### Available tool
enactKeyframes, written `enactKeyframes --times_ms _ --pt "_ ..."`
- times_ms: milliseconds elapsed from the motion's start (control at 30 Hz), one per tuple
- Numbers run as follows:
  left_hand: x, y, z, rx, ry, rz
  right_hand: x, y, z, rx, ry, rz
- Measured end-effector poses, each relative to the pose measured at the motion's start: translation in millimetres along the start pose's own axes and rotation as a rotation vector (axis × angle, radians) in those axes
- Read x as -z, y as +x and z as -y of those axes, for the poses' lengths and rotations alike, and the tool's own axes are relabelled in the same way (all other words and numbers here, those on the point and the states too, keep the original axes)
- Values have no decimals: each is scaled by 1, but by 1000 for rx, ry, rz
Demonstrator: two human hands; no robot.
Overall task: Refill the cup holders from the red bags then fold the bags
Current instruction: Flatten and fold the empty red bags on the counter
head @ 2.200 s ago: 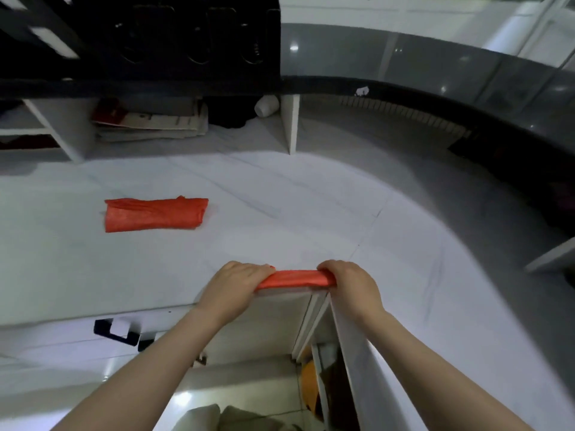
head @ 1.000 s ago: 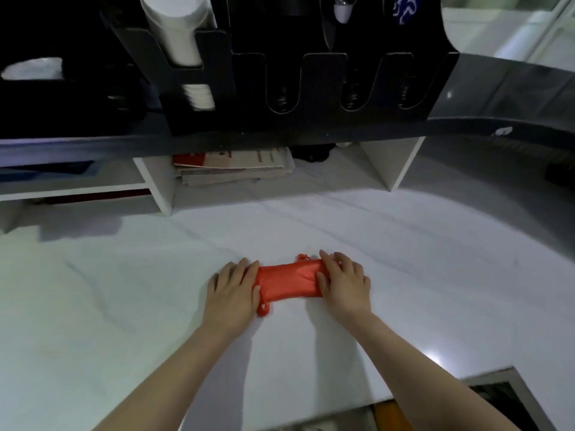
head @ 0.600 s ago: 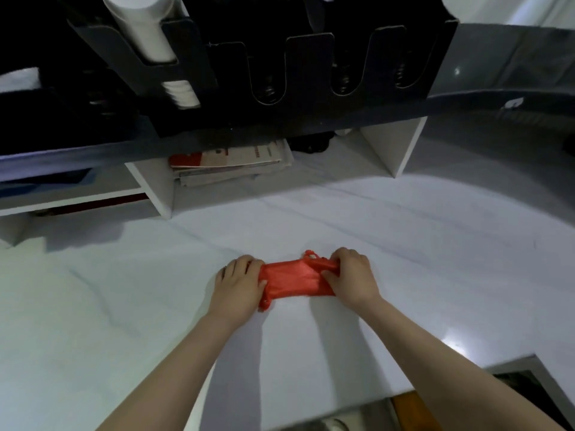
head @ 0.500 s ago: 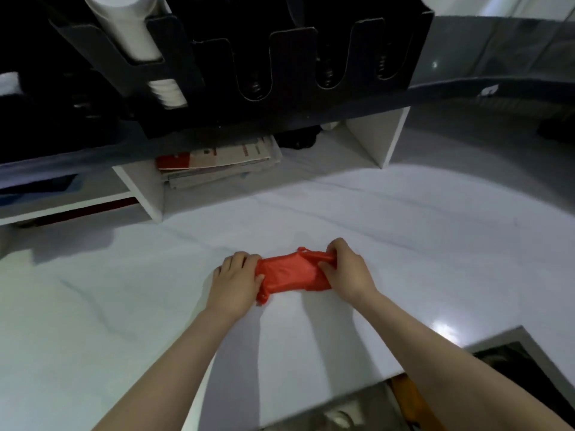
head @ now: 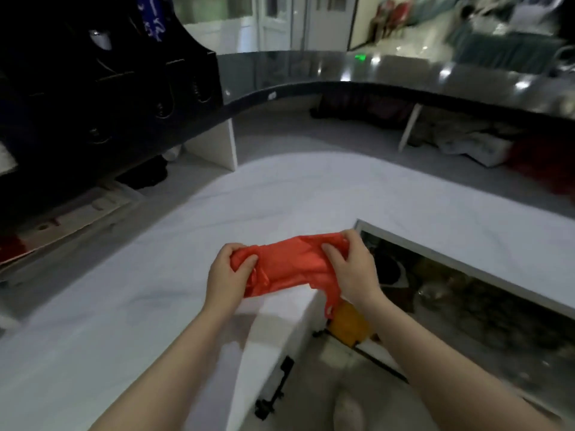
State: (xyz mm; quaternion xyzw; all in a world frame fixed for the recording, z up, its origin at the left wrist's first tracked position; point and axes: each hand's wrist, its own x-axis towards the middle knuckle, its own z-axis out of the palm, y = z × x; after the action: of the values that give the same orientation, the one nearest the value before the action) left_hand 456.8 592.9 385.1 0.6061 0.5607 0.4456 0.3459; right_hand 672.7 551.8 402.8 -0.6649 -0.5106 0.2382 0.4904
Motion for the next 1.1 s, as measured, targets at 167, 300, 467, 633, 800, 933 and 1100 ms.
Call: enactKeyframes --times_ms 167,300,467,633,800,933,1100 --pt "-76 -16 -58 -210 -56 293 106 -51 -12 -84 -51 -310" --pt "-145 -52 -97 -278 -92 574 185 -106 -23 -147 -79 -509" --pt "-222 -120 -154 -426 -126 787 273 -187 -37 -237 -180 -824" --pt "-291 -207 -215 -522 -166 997 352 -280 -46 -353 -364 -1075" --pt "-344 -300 -262 -755 -181 1140 421 -360 -55 -492 -502 -1200" --pt "-384 -367 -283 -912 -95 1235 474 -409 -74 -551 -596 -1209" --pt "-427 -452 -300 -1035 -55 1335 516 -456 -101 -627 -712 -1042"
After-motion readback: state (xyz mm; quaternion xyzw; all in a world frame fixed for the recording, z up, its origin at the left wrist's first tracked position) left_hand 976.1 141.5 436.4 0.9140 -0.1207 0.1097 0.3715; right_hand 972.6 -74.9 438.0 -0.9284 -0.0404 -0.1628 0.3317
